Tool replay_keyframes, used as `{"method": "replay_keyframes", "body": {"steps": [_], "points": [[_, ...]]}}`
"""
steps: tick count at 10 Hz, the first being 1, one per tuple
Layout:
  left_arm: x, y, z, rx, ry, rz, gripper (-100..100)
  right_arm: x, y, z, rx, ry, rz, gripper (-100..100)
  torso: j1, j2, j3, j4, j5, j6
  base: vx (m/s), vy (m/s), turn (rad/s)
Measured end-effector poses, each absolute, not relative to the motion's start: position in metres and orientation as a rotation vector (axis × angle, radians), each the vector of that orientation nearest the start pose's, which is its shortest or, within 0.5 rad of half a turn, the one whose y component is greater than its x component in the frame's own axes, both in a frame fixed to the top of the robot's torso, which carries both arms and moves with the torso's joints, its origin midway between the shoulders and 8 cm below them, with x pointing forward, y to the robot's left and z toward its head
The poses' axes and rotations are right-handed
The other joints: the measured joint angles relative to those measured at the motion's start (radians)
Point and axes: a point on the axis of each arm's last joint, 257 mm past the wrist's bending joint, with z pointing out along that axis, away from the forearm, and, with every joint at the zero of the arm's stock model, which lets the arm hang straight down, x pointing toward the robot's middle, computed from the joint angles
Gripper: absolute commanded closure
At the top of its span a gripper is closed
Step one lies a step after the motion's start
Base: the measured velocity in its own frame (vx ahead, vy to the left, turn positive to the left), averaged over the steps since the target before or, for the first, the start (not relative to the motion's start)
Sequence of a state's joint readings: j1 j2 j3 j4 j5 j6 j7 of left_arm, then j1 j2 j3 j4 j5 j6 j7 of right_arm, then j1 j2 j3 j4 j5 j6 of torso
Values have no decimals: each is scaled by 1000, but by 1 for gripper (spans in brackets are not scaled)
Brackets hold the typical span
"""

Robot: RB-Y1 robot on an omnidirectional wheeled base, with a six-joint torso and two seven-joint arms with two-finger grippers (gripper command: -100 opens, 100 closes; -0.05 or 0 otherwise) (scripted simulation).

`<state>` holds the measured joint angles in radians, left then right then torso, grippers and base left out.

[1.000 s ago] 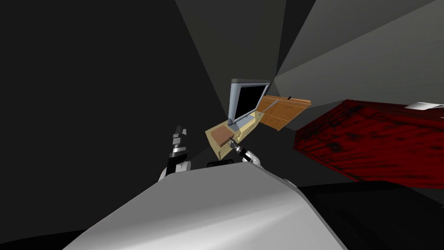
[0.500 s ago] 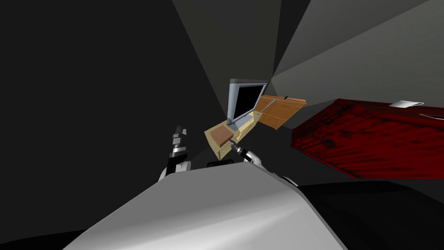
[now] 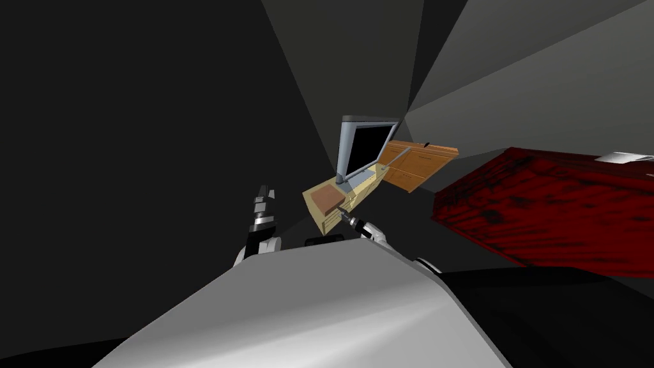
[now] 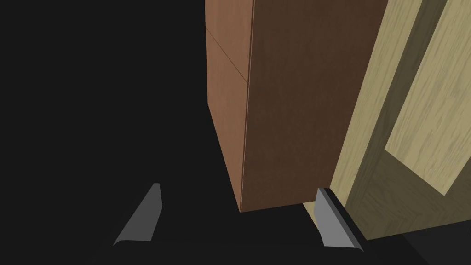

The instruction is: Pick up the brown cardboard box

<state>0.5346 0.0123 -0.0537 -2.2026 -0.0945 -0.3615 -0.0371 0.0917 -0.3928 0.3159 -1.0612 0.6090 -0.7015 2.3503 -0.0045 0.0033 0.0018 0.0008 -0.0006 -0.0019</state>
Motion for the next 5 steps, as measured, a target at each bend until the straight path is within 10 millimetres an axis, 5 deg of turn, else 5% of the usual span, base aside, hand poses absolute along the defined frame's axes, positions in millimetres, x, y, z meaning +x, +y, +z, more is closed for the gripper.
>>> {"method": "replay_keyframes", "body": {"steps": [1,5], "points": [[377,262,-54,-774,863,-1185,0,380,-172,-431,-1697,840,-615,-100,-2,2,1,1,-1,1,-72,-56,272],[377,262,-54,-774,863,-1185,0,380,-188,-456,-1736,973,-582,-100,5,-4,-2,-1,1,1,-3,2,-7]]}}
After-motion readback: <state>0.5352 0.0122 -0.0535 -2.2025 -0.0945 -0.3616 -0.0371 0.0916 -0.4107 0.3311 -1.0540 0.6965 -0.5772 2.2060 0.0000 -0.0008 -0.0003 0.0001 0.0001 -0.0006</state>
